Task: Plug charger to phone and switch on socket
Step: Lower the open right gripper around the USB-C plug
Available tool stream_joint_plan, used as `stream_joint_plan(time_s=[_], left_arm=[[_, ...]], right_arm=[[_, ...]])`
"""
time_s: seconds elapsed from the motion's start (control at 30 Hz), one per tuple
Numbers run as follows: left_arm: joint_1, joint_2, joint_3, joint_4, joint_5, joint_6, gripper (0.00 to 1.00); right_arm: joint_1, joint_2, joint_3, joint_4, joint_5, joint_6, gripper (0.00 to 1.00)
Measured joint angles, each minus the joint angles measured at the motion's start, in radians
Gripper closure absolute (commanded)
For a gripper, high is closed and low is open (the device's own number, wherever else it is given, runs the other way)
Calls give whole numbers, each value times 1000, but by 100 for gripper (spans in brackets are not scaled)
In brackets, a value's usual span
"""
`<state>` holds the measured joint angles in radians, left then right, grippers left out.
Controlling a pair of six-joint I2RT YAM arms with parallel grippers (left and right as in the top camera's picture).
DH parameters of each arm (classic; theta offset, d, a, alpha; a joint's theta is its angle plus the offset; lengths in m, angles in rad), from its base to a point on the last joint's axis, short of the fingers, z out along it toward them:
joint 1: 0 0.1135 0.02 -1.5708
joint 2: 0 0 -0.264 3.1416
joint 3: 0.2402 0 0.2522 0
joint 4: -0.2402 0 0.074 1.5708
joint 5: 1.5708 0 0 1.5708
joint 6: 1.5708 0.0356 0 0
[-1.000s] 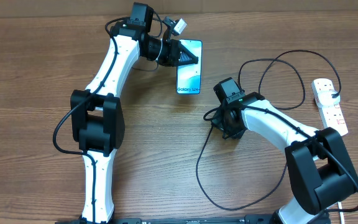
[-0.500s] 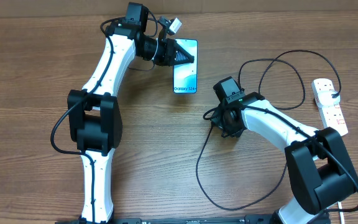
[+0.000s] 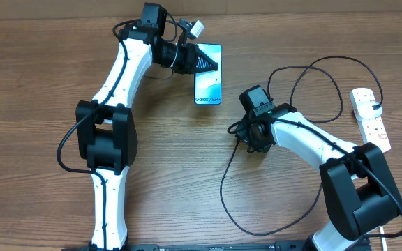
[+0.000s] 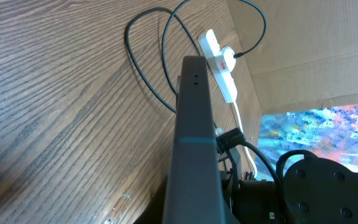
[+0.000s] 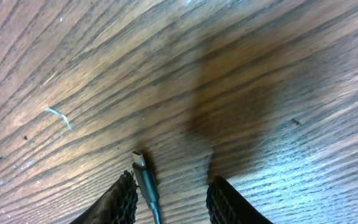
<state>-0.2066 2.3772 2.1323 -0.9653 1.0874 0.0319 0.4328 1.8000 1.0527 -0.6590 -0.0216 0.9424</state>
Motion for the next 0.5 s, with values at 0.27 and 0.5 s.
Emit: stream_joint_plan(time_s=[0.27, 0.5], left_arm=[[0, 0, 0, -1, 0, 0, 96], [0, 0, 0, -5, 0, 0, 96]], right_arm=[[0, 0, 0, 0, -16, -1, 63], [0, 0, 0, 1, -24, -5, 65]])
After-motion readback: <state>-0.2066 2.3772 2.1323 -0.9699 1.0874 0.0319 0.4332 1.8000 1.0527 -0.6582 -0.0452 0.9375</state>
